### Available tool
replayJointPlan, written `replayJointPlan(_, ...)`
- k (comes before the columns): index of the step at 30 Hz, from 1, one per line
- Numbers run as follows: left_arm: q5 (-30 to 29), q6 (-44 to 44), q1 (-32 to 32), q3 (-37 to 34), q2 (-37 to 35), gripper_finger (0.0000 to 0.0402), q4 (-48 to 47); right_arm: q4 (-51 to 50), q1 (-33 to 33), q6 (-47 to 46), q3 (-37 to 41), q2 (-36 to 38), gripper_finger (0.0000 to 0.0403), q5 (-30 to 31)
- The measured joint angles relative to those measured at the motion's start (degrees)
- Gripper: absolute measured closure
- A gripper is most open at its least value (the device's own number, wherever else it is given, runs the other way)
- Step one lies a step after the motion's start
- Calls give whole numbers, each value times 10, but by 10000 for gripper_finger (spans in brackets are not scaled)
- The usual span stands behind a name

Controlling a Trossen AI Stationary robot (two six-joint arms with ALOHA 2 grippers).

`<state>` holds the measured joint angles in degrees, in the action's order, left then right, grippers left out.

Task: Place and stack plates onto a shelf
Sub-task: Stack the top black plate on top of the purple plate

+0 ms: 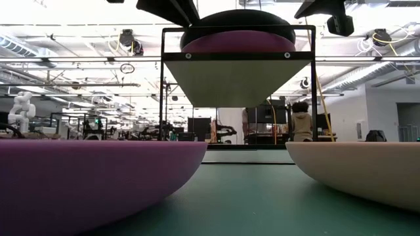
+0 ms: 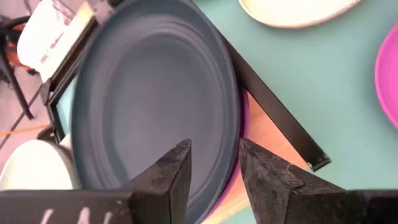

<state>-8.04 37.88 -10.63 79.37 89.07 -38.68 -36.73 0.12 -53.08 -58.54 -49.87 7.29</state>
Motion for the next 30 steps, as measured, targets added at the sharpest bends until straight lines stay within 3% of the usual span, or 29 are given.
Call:
replayJointPlan(5, 0, -54, -2, 37, -3, 261, -50, 0, 0, -1, 0, 0, 403, -16)
replayJointPlan(9, 1, -144, -2, 71, -7, 261, -50, 0, 0, -1, 0, 0, 403, -18)
replayJointPlan(13, 69, -225, 4, 81, -5, 262, -46, 0, 0, 2, 0, 0, 403, -17)
replayJointPlan(18, 123, -248, 18, 57, -5, 305, -44, 0, 0, 13, 0, 0, 403, -16)
replayJointPlan(23, 129, -249, 20, 23, -5, 359, -12, 0, 0, 15, 0, 0, 403, -16)
replayJointPlan(30, 114, -267, 20, -19, -5, 376, 52, 0, 0, 12, 0, 0, 403, -20)
